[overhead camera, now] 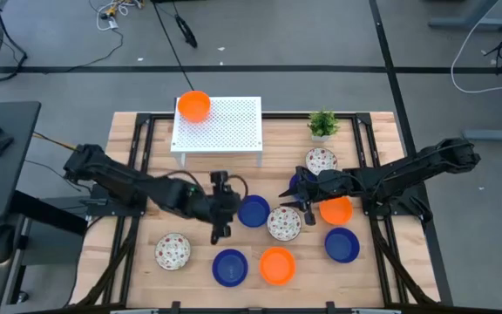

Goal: Pick & Place Mini bowls
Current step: Put the blue bowl on the shelf

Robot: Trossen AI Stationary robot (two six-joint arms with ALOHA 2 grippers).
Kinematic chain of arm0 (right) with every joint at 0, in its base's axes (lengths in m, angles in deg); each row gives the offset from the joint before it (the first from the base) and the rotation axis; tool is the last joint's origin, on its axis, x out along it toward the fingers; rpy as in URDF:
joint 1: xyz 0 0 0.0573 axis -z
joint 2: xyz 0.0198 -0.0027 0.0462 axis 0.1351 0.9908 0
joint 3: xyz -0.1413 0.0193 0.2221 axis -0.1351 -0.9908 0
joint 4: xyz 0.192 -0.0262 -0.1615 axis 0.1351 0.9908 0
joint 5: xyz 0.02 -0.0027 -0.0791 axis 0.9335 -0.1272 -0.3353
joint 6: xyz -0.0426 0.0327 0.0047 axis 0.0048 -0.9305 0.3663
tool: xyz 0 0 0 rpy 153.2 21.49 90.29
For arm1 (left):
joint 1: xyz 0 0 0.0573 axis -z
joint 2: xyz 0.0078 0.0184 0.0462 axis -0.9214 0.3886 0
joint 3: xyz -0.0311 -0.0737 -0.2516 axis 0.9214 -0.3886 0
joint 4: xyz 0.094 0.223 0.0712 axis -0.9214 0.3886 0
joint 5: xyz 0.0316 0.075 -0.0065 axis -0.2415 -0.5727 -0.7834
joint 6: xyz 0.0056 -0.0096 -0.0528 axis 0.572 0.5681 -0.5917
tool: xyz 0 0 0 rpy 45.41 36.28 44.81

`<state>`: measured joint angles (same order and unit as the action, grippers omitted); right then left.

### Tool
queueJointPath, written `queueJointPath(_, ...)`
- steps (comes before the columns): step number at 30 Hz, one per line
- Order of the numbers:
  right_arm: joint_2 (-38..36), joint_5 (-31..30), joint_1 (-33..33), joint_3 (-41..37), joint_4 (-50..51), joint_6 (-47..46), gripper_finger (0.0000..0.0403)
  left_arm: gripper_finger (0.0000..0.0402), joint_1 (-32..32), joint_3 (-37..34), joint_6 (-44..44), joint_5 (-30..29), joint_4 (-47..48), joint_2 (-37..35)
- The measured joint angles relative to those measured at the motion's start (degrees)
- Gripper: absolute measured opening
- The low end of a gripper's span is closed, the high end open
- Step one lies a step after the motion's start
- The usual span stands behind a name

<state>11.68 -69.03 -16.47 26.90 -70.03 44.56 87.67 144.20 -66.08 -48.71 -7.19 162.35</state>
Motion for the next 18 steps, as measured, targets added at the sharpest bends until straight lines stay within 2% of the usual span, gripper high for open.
queueJointPath(3,0.00,-0.13,0.00,0.00,-0.01,0.02,0.0130,0.0179,-0.16,-8.53,0.11,2.02,-14.46,0.00)
queueJointPath(6,0.00,-0.20,0.00,0.00,-0.11,0.12,0.0130,0.0179,-0.70,-16.37,0.11,7.48,-29.40,0.00)
queueJointPath(9,0.00,-0.20,0.00,0.00,-0.60,0.70,0.0130,0.0179,-1.13,-21.83,-0.58,12.56,-39.74,0.57)
queueJointPath(12,0.00,-0.21,0.00,0.00,-1.43,1.03,0.0130,0.0178,-1.18,-23.51,0.01,15.66,-43.51,3.16)
queueJointPath(18,0.00,-0.22,0.00,0.00,-2.64,1.03,0.0130,0.0176,-1.19,-20.07,3.21,16.77,-43.33,11.88)
